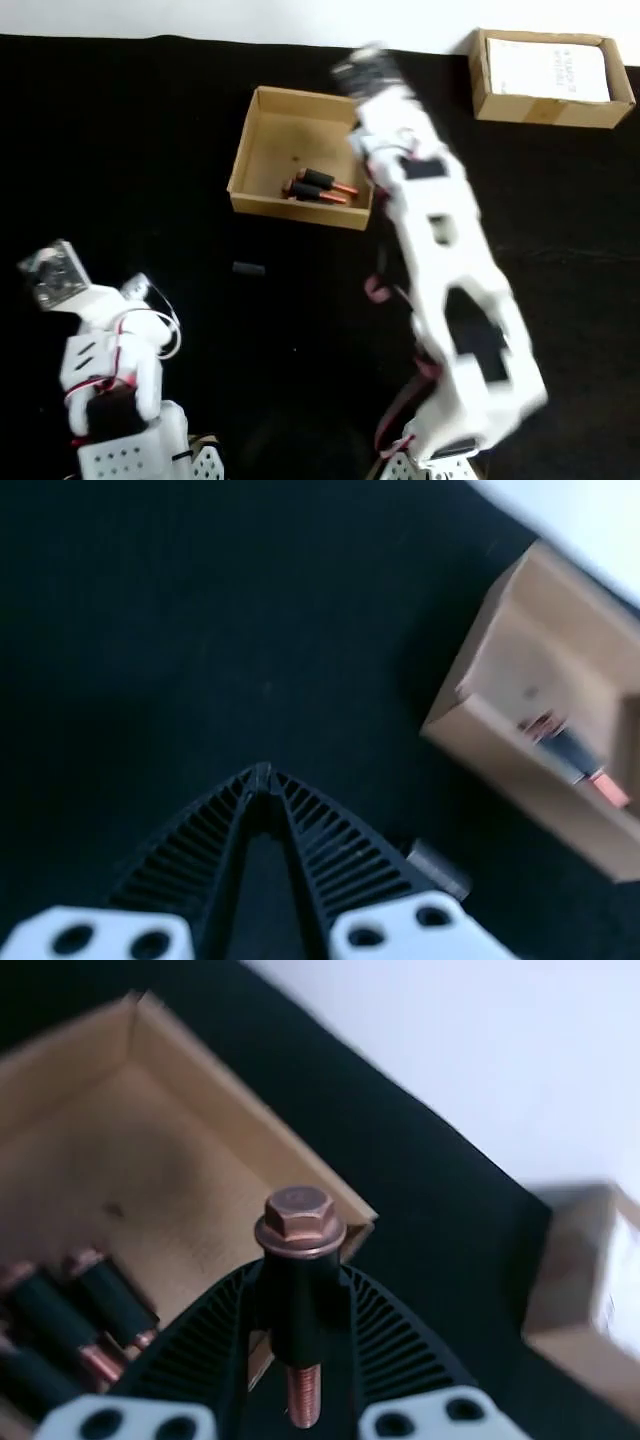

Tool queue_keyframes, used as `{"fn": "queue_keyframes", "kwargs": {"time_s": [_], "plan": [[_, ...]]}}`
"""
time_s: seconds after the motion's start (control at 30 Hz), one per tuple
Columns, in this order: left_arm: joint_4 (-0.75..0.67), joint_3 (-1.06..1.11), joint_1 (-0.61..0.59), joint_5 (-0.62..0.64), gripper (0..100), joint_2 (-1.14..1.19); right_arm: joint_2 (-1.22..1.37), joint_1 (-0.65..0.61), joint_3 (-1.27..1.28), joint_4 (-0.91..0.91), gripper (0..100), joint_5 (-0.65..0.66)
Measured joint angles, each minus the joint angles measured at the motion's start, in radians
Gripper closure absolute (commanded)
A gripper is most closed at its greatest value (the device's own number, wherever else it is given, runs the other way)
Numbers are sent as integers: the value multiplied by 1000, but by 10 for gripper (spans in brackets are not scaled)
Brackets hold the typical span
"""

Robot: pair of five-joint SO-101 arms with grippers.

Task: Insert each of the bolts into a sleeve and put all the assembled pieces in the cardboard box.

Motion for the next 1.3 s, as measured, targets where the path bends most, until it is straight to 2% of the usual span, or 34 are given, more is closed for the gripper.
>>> {"fn": "queue_keyframes", "kwargs": {"time_s": [0.13,0.23,0.33,0.47,0.53,0.8,0.97,1.1,1.2,1.3], "plan": [[-32,80,-2,0,992,3,181,-25,-101,-2,991,195],[-48,83,-2,0,992,2,272,-49,-132,-3,991,287],[-49,83,-2,0,992,2,305,-83,-135,0,979,316],[-51,83,-2,0,992,2,304,-144,-137,58,875,318],[-51,83,-2,0,992,2,302,-167,-137,110,844,295],[-51,83,6,0,991,2,181,-183,-166,402,842,169],[-51,83,8,-2,991,2,0,-252,-166,694,842,-11],[-51,83,9,-2,991,2,-104,-362,-166,919,842,-127],[-51,83,-55,-2,991,2,-126,-463,-166,999,842,-164],[-51,83,-178,-2,991,2,-120,-525,-166,1005,842,-173]]}}
